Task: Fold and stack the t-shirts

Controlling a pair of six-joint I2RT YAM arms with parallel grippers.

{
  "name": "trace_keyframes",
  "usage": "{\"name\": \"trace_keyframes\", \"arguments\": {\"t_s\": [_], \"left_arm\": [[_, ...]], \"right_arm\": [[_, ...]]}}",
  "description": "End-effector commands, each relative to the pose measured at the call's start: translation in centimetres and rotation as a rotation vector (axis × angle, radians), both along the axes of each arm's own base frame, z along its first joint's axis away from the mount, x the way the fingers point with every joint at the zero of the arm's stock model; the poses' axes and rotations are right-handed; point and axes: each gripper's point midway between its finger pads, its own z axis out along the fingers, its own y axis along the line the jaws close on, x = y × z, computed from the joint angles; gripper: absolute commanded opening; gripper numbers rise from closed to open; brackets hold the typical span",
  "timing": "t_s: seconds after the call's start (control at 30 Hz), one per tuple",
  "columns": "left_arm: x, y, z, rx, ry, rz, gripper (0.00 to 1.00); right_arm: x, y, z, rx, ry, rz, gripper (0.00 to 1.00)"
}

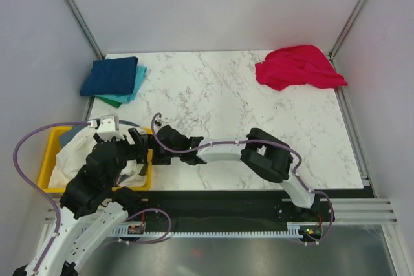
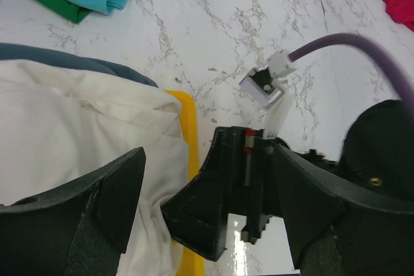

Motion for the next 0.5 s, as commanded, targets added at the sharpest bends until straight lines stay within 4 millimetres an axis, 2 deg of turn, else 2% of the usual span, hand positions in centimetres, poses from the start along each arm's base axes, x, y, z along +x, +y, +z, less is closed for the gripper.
{"name": "trace_keyframes", "arguments": {"t_s": [0.0, 0.03, 0.1, 0.23, 0.3, 0.33, 0.37, 0.4, 0.43, 0.47], "left_arm": [[0.3, 0.0, 1.1, -0.032, -0.02, 0.021, 0.86], [0.4, 0.0, 1.0, -0.03, -0.016, 0.022, 0.86], [0.4, 0.0, 1.0, -0.03, -0.016, 0.022, 0.86], [0.5, 0.0, 0.9, -0.026, -0.007, 0.025, 0.86], [0.6, 0.0, 0.9, -0.027, -0.006, 0.027, 0.86], [0.6, 0.0, 0.8, -0.023, 0.0, 0.028, 0.86], [0.6, 0.0, 0.8, -0.024, -0.001, 0.027, 0.86], [0.6, 0.0, 0.8, -0.025, -0.001, 0.025, 0.86], [0.6, -0.1, 0.7, -0.023, 0.002, 0.025, 0.86], [0.6, 0.0, 0.7, -0.022, 0.003, 0.025, 0.86]], "right_arm": [[2.3, -3.2, 6.3, -0.117, -0.195, -0.061, 0.94], [3.3, -4.3, 6.5, -0.177, -0.235, -0.112, 0.95], [3.8, -7.0, 7.3, -0.279, -0.275, -0.146, 0.96], [4.7, -11.2, 9.1, -0.302, -0.305, -0.201, 0.98], [5.3, -13.0, 9.1, -0.328, -0.302, -0.218, 0.98], [7.1, -15.3, 8.2, -0.367, -0.294, -0.26, 0.98], [8.1, -17.1, 9.7, -0.355, -0.307, -0.3, 0.98], [9.5, -18.9, 9.9, -0.361, -0.304, -0.337, 0.98], [12.5, -22.3, 9.4, -0.396, -0.304, -0.403, 0.98], [13.9, -24.2, 10.7, -0.393, -0.331, -0.432, 0.98]]}}
